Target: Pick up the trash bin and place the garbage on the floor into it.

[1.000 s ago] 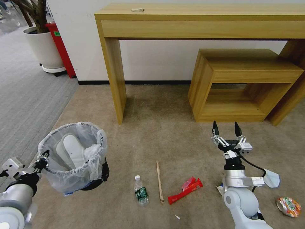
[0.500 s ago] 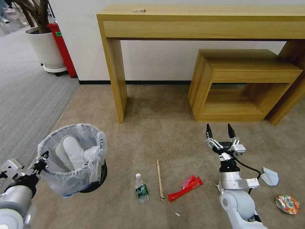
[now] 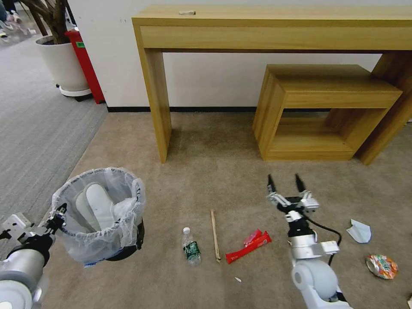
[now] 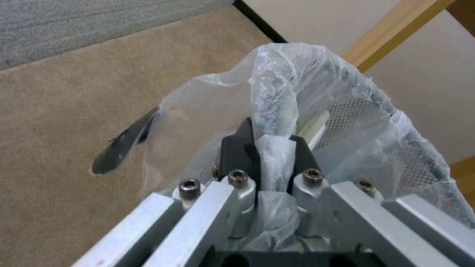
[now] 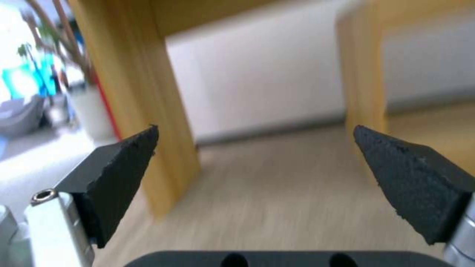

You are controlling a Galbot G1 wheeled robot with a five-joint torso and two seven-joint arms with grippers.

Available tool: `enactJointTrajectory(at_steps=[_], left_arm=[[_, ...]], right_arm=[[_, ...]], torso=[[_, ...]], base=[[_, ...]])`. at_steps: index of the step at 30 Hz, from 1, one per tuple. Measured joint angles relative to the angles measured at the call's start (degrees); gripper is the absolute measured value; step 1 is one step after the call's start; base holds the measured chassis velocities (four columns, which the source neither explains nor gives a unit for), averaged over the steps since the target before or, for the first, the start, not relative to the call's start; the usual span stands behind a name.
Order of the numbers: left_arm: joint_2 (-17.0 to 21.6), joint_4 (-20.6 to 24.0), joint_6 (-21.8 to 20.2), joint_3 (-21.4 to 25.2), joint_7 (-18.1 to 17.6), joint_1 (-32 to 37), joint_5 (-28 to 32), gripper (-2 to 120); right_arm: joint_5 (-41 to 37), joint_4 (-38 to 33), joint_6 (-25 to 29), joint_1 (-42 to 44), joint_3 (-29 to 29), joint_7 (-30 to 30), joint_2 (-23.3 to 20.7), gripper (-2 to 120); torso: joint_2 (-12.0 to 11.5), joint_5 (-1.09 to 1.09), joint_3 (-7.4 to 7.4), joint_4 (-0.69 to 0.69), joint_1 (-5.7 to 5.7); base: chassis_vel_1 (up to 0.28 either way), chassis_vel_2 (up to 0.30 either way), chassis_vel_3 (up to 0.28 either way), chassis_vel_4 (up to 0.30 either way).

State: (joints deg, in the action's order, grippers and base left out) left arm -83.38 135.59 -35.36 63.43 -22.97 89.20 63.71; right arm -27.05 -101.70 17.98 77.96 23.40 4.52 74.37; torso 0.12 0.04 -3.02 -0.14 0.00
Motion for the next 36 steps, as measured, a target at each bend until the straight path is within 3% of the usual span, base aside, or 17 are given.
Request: enactJointTrajectory(at_steps=[2, 4, 5, 9, 10, 12, 13, 16, 24, 29, 36], left_arm=[[0.0, 0.1, 0.0, -0.1, 0.0, 0.1, -0.2, 3], [0.1, 0.1, 0.0, -0.2, 0.0, 0.3, -0.6, 3], [0.1, 0.1, 0.0, -0.2, 0.0, 0.3, -0.6, 3], [0.1, 0.1, 0.0, -0.3, -0.1, 0.3, -1.2, 3], [0.1, 0.1, 0.0, -0.3, -0.1, 0.3, -1.2, 3], [0.0, 0.2, -0.1, -0.7, -0.1, 0.4, -1.7, 3], [0.0, 0.2, -0.1, -0.7, -0.1, 0.4, -1.7, 3], [-0.2, 0.2, -0.1, -0.9, -0.1, 0.4, -2.1, 3], [-0.8, 0.2, -0.1, -1.8, -0.1, 0.5, -3.7, 3], [-1.2, 0.2, 0.0, -2.4, 0.0, 0.4, -4.3, 3], [-1.6, 0.1, 0.1, -3.2, 0.0, 0.3, -5.7, 3]], right_arm=[[-1.2, 1.2, -2.7, -0.9, -2.0, -0.9, -0.4, 100], [-5.5, 3.0, -13.1, -3.2, -6.6, -1.4, -1.4, 100], [-5.5, 3.0, -13.1, -3.2, -6.6, -1.4, -1.4, 100], [-9.9, 4.7, -30.4, -7.1, -12.9, -0.6, -2.2, 100], [-9.9, 4.7, -30.4, -7.1, -12.9, -0.6, -2.2, 100], [-14.3, 4.2, -42.9, -9.4, -15.9, -4.5, -2.0, 100], [-14.3, 4.2, -42.9, -9.4, -15.9, -4.5, -2.0, 100], [-17.6, 5.2, -52.9, -12.6, -19.1, -10.5, -0.8, 100], [-17.9, 12.8, -59.4, -17.5, -23.1, -11.9, 1.0, 100], [-16.7, 16.6, -59.6, -19.1, -23.6, -10.3, 2.3, 100], [-9.9, 26.1, -57.1, -22.2, -23.7, -5.2, 8.1, 100]], torso=[[0.0, 0.00, 0.00, 0.00, 0.00], [0.0, -0.01, 0.00, 0.01, 0.00], [0.0, -0.01, 0.00, 0.01, 0.00], [0.0, 0.00, 0.00, 0.01, 0.00], [0.0, 0.00, 0.00, 0.01, 0.00], [0.0, -0.02, 0.00, -0.01, 0.00], [0.0, -0.02, 0.00, -0.01, 0.00], [0.0, -0.01, 0.00, 0.01, 0.00], [0.0, 0.00, 0.00, 0.00, 0.00], [0.0, -0.01, 0.00, 0.00, 0.00], [0.0, -0.01, 0.00, 0.00, 0.00]], base=[[0.000, 0.000, 0.000, 0.000], [0.000, 0.000, 0.000, 0.000], [0.000, 0.000, 0.000, 0.000], [0.000, 0.000, 0.000, 0.000], [0.000, 0.000, 0.000, 0.000], [0.000, 0.000, 0.000, 0.000], [0.000, 0.000, 0.000, 0.000], [0.000, 0.000, 0.000, 0.000], [0.000, 0.000, 0.000, 0.000], [0.000, 0.000, 0.000, 0.000], [0.000, 0.000, 0.000, 0.000]])
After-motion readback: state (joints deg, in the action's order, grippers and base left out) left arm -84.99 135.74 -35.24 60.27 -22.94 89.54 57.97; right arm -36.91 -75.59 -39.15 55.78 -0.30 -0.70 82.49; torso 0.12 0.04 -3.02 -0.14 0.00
